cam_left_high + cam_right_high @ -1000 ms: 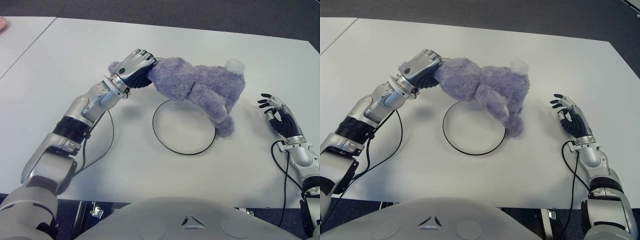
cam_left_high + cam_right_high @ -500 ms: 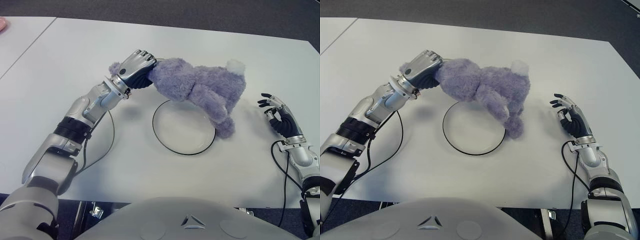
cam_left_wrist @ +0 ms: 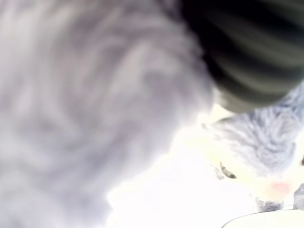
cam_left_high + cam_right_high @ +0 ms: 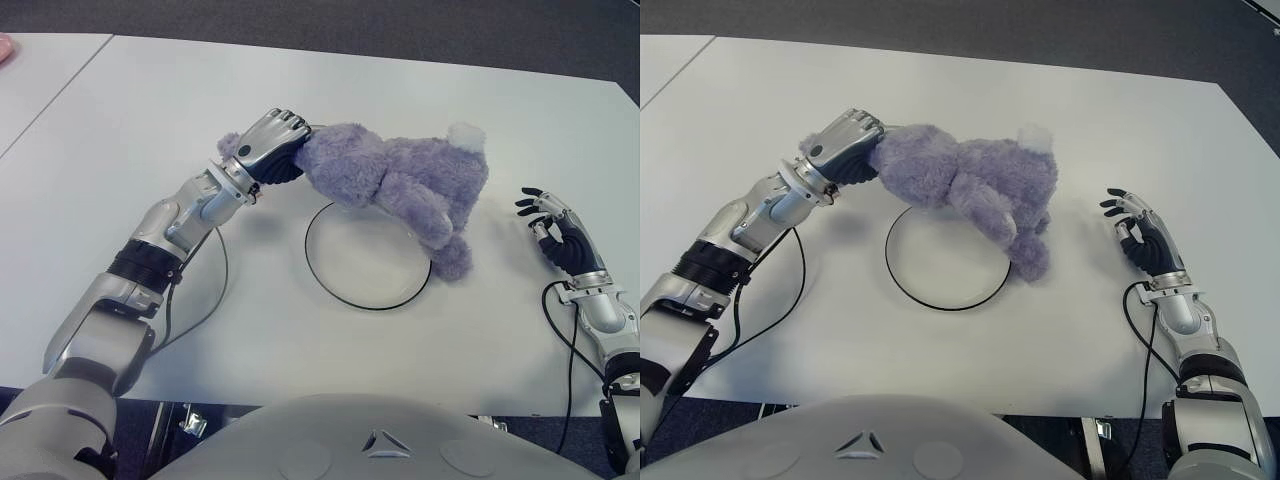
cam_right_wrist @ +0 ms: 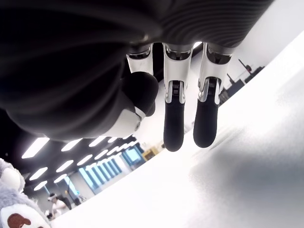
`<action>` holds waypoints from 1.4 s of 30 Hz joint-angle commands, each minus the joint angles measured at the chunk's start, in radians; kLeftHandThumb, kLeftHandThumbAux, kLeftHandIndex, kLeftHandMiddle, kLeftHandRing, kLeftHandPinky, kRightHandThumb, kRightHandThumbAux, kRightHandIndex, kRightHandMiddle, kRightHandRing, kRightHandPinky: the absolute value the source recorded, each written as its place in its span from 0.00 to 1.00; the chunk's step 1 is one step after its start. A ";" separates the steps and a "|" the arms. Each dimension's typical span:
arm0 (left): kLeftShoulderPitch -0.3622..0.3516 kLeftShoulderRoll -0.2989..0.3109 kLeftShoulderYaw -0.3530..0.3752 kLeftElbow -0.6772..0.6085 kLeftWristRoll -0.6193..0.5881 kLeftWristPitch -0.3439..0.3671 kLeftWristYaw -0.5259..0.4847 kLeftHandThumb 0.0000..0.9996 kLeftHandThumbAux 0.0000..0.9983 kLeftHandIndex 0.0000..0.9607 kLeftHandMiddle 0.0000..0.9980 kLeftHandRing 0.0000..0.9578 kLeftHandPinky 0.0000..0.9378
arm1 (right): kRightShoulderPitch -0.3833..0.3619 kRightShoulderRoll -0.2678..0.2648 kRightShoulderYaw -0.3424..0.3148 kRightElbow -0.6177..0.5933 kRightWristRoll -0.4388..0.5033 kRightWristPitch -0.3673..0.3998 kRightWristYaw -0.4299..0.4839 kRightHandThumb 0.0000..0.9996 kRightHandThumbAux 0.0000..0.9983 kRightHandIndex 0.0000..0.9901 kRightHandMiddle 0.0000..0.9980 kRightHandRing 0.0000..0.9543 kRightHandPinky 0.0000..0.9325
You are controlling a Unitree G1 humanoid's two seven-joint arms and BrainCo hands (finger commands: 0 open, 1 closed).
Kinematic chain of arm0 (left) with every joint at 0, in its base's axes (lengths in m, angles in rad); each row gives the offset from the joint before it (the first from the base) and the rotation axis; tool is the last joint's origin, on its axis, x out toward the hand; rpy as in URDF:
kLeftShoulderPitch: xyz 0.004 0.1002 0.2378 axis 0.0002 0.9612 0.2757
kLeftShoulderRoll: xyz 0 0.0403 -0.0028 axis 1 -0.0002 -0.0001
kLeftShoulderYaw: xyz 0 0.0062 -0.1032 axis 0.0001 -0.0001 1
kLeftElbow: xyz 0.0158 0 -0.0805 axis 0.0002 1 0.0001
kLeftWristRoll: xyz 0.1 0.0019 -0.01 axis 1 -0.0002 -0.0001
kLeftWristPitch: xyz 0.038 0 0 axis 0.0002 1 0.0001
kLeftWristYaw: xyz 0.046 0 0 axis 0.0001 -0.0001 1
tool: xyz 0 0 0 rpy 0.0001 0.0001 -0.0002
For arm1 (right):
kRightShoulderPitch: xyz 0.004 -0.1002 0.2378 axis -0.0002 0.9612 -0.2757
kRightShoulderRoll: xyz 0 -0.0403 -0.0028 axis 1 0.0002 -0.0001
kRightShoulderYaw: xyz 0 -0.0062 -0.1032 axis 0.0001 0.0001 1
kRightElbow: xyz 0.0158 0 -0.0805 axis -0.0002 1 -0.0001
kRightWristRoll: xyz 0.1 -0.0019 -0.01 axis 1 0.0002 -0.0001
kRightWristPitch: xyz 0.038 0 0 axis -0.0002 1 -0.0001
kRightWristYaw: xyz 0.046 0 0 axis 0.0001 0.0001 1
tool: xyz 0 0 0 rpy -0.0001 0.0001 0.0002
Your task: Put the doll into the plate.
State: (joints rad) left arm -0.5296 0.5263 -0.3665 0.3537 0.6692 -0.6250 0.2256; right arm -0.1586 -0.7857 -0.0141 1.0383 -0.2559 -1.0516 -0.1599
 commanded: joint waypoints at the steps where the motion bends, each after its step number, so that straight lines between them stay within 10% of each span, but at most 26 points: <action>1: 0.021 -0.009 0.008 0.009 0.018 -0.006 0.002 0.72 0.71 0.46 0.85 0.89 0.87 | 0.114 0.190 0.064 0.077 -0.017 0.058 0.033 1.00 0.74 0.26 0.15 0.34 0.45; 42: 0.014 -0.018 0.005 0.016 0.023 -0.002 0.002 0.72 0.71 0.46 0.85 0.89 0.87 | 0.100 0.186 0.075 0.075 -0.033 0.127 0.020 1.00 0.74 0.21 0.13 0.32 0.45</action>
State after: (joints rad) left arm -0.5297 0.5158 -0.3666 0.3556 0.6699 -0.6250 0.2256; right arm -0.1649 -0.7838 -0.0140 1.0370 -0.2483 -1.0176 -0.1593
